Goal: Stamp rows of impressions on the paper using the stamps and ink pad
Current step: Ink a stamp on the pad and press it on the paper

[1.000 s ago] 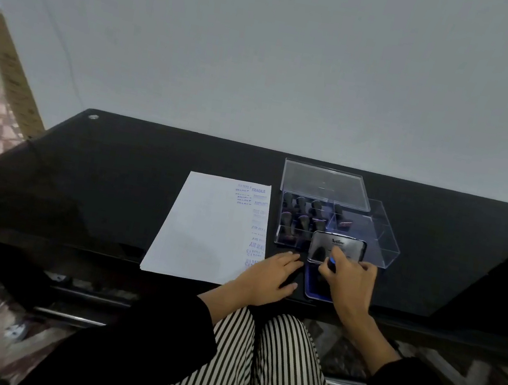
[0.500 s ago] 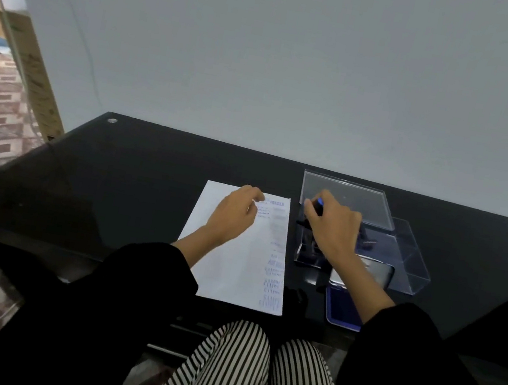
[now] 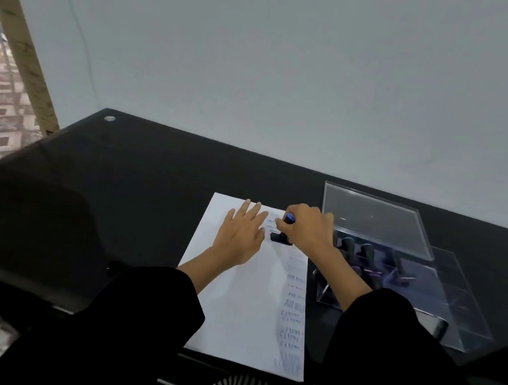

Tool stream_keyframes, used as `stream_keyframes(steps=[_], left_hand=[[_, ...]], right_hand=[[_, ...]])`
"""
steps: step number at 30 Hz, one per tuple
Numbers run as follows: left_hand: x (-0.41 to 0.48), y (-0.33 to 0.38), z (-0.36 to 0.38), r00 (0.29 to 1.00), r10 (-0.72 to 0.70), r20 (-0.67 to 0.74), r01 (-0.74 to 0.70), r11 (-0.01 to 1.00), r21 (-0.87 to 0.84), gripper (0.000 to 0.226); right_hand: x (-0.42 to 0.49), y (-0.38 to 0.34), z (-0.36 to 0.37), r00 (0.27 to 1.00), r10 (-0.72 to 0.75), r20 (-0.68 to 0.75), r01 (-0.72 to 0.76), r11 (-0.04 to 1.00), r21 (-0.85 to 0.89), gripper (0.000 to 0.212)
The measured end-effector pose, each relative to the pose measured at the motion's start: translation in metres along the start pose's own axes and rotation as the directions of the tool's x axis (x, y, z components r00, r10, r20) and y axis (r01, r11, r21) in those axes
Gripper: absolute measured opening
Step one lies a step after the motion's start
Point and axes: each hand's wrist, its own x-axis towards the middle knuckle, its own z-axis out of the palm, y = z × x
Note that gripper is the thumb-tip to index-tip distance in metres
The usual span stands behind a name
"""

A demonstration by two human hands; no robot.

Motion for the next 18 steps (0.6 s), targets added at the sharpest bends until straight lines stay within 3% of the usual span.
stream_keyframes(steps=[7,18], left_hand=[[-0.005,-0.009,0.019,0.996,-0.021,0.081,0.021,1.000,0.007,0.049],[-0.007,-0.010,0.030,0.999,-0.024,0.026,0.023,0.999,0.049,0.050]], right_hand=[[0.006,-0.008,0.010,1.000,-0.005,0.007,0.005,1.000,-0.029,0.024],[0.005,-0.008,0.023,0.998,0.064,0.006,-0.064,0.997,-0.051,0.026]])
